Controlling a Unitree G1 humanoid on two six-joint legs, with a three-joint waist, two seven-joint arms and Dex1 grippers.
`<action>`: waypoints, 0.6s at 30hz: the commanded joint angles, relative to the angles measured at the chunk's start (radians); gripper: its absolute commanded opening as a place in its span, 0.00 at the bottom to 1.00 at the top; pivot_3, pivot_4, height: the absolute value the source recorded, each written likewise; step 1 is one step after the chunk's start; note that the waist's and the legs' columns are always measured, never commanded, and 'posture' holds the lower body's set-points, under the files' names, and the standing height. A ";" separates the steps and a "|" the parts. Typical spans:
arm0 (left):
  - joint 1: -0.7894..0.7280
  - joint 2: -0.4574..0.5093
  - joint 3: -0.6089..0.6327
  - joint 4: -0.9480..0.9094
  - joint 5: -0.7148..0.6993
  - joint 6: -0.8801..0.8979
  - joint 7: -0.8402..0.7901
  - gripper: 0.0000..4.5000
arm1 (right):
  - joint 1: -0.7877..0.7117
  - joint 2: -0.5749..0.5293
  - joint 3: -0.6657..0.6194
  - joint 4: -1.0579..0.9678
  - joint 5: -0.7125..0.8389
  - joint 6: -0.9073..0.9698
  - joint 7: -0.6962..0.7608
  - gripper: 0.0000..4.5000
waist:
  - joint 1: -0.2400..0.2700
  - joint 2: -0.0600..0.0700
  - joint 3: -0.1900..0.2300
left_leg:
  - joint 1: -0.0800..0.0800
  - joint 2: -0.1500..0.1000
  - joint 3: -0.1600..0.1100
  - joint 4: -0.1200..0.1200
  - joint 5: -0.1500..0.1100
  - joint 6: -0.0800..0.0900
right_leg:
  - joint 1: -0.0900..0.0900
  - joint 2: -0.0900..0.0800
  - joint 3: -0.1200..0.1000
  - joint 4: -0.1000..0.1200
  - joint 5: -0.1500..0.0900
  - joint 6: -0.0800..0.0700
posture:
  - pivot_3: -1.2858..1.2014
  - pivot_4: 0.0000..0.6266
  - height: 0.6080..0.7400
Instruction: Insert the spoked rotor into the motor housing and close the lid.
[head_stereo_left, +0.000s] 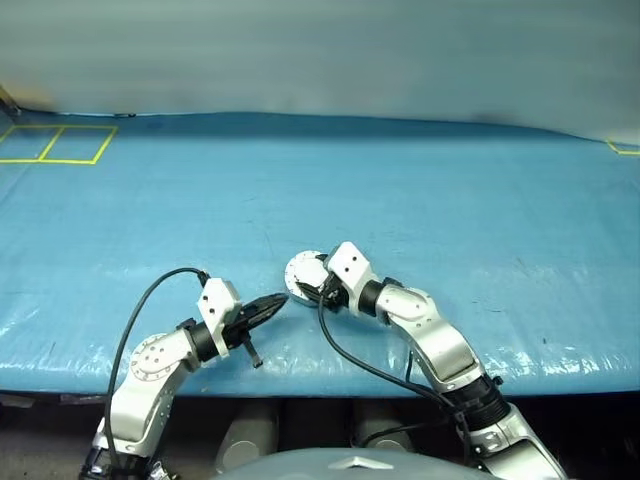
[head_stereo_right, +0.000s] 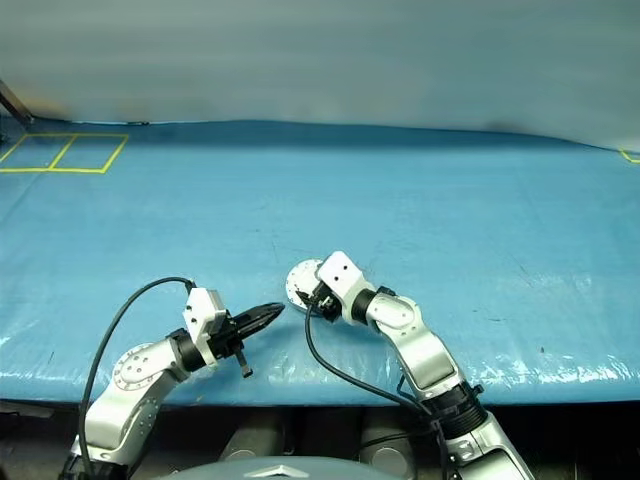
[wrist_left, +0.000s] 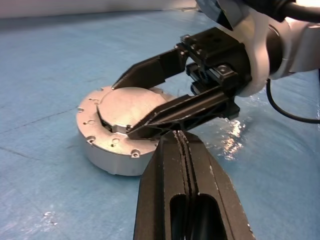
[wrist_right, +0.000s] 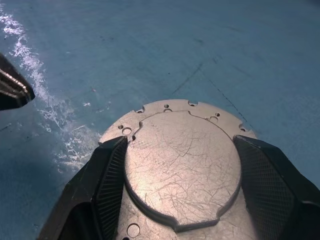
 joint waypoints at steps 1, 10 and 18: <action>-0.060 0.000 0.049 0.019 -0.029 0.013 0.021 0.00 | 0.039 -0.018 0.000 0.033 -0.006 0.069 -0.002 0.67 | 0.002 0.000 -0.004 | 0.000 0.000 0.000 0.000 0.000 0.000 | 0.000 0.000 0.000 0.000 0.000 0.000 | 0.52 0.24 1.00; -0.177 -0.022 -0.026 0.174 0.049 -0.025 -0.014 0.00 | 0.057 -0.029 0.013 -0.008 -0.009 0.063 0.006 0.67 | 0.002 0.001 -0.007 | 0.000 -0.003 0.000 -0.003 0.000 0.000 | 0.000 -0.001 0.000 -0.003 0.000 0.001 | 0.52 0.24 1.00; -0.215 -0.031 -0.078 0.224 0.095 -0.027 -0.028 0.00 | 0.079 -0.036 0.010 -0.031 -0.007 0.069 0.001 0.67 | 0.003 0.001 -0.007 | 0.000 -0.003 0.000 -0.005 0.000 0.000 | 0.000 -0.001 0.000 -0.005 0.000 0.001 | 0.52 0.24 1.00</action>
